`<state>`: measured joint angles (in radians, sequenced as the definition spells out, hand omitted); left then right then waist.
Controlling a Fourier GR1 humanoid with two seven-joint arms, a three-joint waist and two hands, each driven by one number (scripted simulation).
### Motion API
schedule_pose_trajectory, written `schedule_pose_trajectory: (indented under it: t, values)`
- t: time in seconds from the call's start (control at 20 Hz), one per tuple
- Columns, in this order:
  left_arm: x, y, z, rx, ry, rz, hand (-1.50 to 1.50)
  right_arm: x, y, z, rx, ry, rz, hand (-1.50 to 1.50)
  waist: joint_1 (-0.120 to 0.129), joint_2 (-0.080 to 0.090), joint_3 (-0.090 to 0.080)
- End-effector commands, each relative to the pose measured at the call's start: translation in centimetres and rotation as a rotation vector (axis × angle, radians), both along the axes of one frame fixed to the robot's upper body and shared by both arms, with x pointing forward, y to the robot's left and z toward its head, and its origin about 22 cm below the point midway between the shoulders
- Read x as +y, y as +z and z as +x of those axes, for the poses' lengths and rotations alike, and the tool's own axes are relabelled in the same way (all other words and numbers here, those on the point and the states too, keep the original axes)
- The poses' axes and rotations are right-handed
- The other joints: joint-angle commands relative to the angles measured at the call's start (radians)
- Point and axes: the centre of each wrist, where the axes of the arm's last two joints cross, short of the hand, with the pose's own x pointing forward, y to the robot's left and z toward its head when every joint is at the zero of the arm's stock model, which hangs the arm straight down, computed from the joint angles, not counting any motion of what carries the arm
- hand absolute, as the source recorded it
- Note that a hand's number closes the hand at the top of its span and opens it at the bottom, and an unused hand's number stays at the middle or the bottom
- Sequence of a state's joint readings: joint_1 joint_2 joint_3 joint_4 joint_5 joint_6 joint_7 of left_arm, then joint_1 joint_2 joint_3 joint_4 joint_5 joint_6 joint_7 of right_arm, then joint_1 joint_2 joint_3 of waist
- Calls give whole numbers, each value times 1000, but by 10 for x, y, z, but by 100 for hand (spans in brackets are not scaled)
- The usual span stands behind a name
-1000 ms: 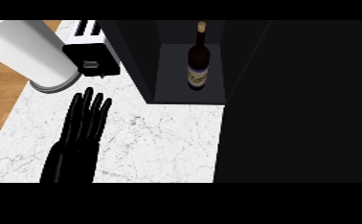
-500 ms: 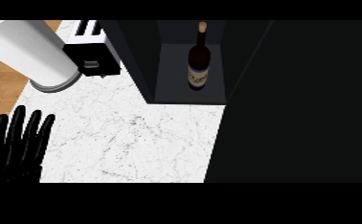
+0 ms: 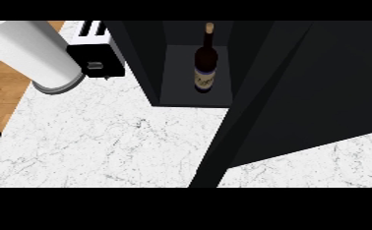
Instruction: Pick up the wine, place it into the cabinet and close the cabinet
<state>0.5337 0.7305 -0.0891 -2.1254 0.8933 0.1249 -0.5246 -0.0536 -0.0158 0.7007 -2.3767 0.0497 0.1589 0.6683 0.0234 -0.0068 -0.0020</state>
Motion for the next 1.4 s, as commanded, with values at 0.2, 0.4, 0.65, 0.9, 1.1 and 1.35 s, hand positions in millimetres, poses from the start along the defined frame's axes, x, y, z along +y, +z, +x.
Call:
schedule_pose_trajectory:
  t: [0.2,0.4,0.65,0.9,1.1,1.35]
  values:
    - [37,3,-18,-20,-18,18,-150,59,18,13,-116,-29,-57,150,9,2,0]
    - [43,16,-19,-5,-44,5,-150,88,18,41,-94,-80,-55,150,17,4,0]
    - [57,20,-15,-23,-44,-6,-150,103,40,89,-134,-155,-56,150,11,7,1]
    - [56,28,-21,0,-68,5,-150,117,48,127,-142,-204,-74,150,11,7,2]
    - [58,27,-19,10,-82,23,-150,108,49,167,-155,-246,-92,150,5,9,2]
    - [45,28,-2,34,-106,14,-150,105,32,194,-182,-292,-106,150,-9,10,2]
